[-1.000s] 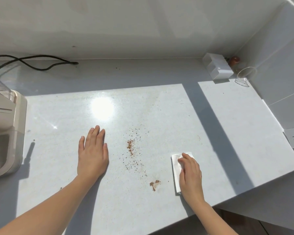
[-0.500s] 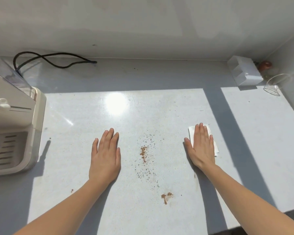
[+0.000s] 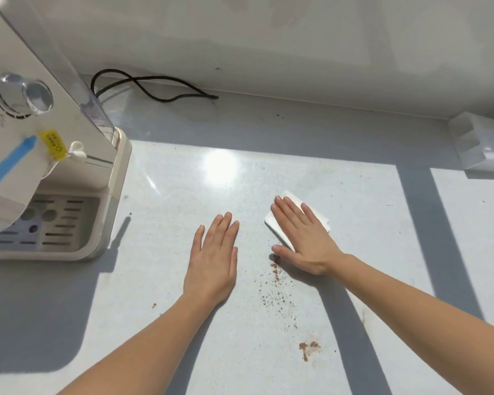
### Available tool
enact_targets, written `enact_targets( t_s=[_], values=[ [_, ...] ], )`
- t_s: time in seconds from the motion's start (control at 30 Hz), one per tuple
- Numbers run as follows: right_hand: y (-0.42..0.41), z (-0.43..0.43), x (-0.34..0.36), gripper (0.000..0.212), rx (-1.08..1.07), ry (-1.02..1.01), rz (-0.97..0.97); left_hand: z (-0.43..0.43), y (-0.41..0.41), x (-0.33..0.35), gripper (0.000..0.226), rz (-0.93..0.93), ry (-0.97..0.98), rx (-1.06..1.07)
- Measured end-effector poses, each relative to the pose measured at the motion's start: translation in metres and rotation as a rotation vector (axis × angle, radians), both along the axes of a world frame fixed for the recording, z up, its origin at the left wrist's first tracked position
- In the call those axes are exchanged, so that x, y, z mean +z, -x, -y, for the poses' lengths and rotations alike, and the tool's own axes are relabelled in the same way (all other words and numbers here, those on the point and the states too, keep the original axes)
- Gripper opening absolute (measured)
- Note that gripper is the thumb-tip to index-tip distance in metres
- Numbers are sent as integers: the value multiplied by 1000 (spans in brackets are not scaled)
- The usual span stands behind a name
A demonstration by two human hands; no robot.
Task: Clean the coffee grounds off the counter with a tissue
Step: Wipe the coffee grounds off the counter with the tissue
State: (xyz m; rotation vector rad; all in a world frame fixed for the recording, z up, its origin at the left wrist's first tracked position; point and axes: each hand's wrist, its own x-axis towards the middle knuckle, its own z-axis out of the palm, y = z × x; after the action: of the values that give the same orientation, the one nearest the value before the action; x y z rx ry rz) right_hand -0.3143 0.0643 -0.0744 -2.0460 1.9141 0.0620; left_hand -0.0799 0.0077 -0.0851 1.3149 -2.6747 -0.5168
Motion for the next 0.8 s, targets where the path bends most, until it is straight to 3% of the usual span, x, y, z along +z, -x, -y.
enact_targets(
  t_s=[0.37, 0.57, 0.7, 0.8],
  values=[
    [-107, -98, 13, 83, 230, -119, 160, 0, -2, -2, 54, -30, 16, 4],
    [-126, -113, 17, 69, 149, -122, 214, -1, -1, 0, 55, -27, 19, 0],
    [-128, -109, 20, 58, -91, -55, 490, -1, -1, 0, 54, -19, 10, 1],
    [-117, -95, 32, 52, -470, 27, 819, 0, 0, -1, 50, -24, -3, -2]
  ],
)
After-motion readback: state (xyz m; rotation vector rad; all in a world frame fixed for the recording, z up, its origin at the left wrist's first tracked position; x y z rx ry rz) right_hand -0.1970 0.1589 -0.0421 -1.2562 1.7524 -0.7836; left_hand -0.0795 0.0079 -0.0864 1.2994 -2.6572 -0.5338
